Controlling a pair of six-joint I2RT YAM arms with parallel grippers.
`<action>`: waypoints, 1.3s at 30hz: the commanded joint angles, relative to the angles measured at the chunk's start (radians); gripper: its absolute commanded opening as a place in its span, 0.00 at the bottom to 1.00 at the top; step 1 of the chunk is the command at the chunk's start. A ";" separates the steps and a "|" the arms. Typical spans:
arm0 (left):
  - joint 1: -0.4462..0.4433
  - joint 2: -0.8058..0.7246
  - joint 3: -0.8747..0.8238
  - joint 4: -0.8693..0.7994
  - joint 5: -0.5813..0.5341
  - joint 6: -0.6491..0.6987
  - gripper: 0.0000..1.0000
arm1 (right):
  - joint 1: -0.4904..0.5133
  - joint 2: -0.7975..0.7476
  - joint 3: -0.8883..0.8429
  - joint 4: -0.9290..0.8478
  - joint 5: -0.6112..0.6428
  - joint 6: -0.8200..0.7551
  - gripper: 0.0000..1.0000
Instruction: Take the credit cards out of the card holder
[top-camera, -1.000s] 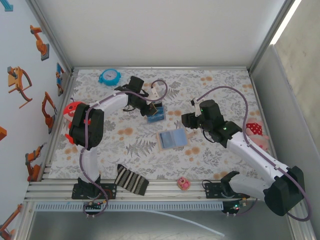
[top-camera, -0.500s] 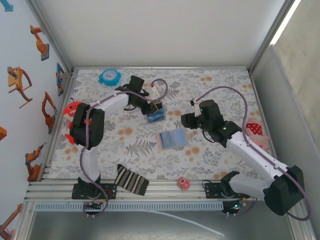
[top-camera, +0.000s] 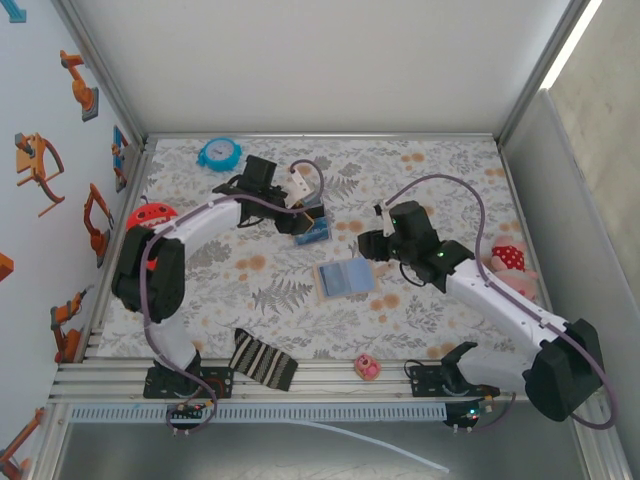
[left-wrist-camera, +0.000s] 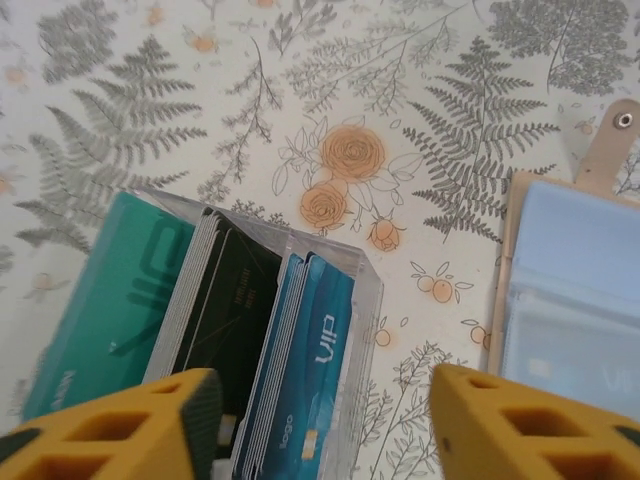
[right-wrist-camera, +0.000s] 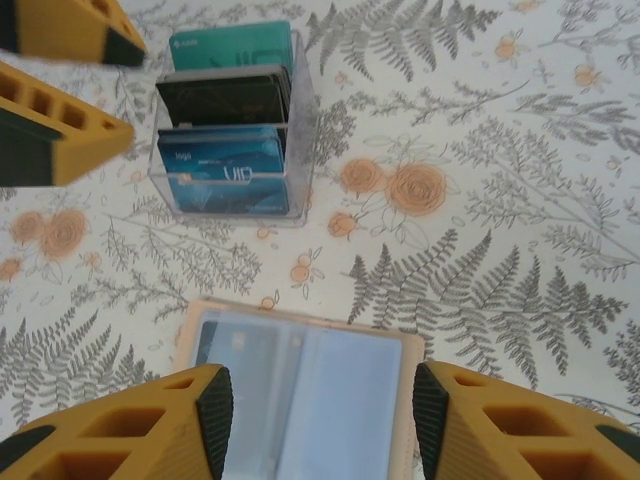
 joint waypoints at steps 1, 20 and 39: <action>-0.008 -0.129 -0.084 0.146 -0.053 -0.112 0.67 | 0.049 0.030 0.012 -0.063 0.055 0.039 0.51; -0.010 -0.659 -0.542 0.313 -0.695 -0.613 0.97 | 0.288 0.453 0.207 -0.173 0.126 0.093 0.49; -0.008 -0.823 -0.654 0.320 -0.843 -0.738 0.97 | 0.304 0.600 0.275 -0.211 0.087 0.094 0.55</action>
